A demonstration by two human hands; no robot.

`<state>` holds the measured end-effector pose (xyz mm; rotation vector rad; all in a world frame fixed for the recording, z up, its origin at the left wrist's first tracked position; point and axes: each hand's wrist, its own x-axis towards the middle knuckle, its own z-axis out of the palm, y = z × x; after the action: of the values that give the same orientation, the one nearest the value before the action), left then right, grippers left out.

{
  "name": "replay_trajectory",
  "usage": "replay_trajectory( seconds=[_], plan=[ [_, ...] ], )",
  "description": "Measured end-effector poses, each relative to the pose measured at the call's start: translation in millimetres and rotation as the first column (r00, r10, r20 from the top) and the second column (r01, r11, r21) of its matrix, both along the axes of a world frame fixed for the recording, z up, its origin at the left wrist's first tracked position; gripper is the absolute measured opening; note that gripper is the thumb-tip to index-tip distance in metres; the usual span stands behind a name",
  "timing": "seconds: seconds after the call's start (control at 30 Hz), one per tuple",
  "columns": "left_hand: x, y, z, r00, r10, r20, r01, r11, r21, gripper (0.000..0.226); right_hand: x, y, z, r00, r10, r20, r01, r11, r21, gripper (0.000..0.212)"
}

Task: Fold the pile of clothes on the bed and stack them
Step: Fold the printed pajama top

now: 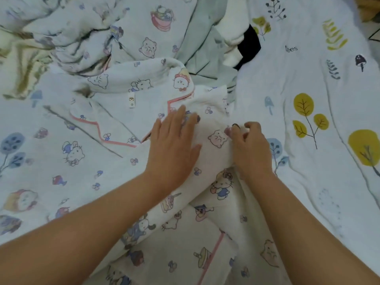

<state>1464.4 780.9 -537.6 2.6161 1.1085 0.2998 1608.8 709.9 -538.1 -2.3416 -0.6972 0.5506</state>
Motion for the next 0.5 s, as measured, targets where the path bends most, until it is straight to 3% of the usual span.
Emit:
replay_trajectory(
  seconds=[0.13, 0.2, 0.27, 0.37, 0.43, 0.5],
  plan=[
    [-72, -22, -22, 0.951, -0.075, -0.3, 0.074, 0.997, -0.016, 0.064, -1, 22, -9, 0.95, 0.304, -0.066, -0.311, 0.929, -0.202, 0.057],
    [-106, -20, -30, 0.917, -0.153, -0.368, 0.16, 0.987, -0.01, 0.063, 3, 19, -11, 0.923, 0.384, 0.006, -0.373, 0.9, -0.225, 0.053],
    [-129, -16, -33, 0.911, -0.165, -0.378, 0.18, 0.984, 0.006, 0.063, 6, 16, -12, 0.922, 0.341, 0.182, -0.287, 0.919, -0.27, 0.044],
    [-144, -16, -25, 0.94, -0.02, -0.341, 0.032, 0.999, 0.029, 0.062, -14, 14, -8, 0.897, 0.213, 0.386, -0.129, 0.964, -0.231, 0.053],
    [-151, -23, -20, 0.958, 0.022, -0.285, -0.016, 1.0, 0.022, 0.064, -45, 7, -5, 0.829, 0.279, 0.485, -0.257, 0.96, -0.113, 0.061],
    [-164, -31, -20, 0.951, -0.049, -0.306, 0.052, 0.999, 0.0, 0.062, -74, -7, -7, 0.679, 0.546, 0.491, -0.499, 0.833, -0.237, 0.065]
  ],
)
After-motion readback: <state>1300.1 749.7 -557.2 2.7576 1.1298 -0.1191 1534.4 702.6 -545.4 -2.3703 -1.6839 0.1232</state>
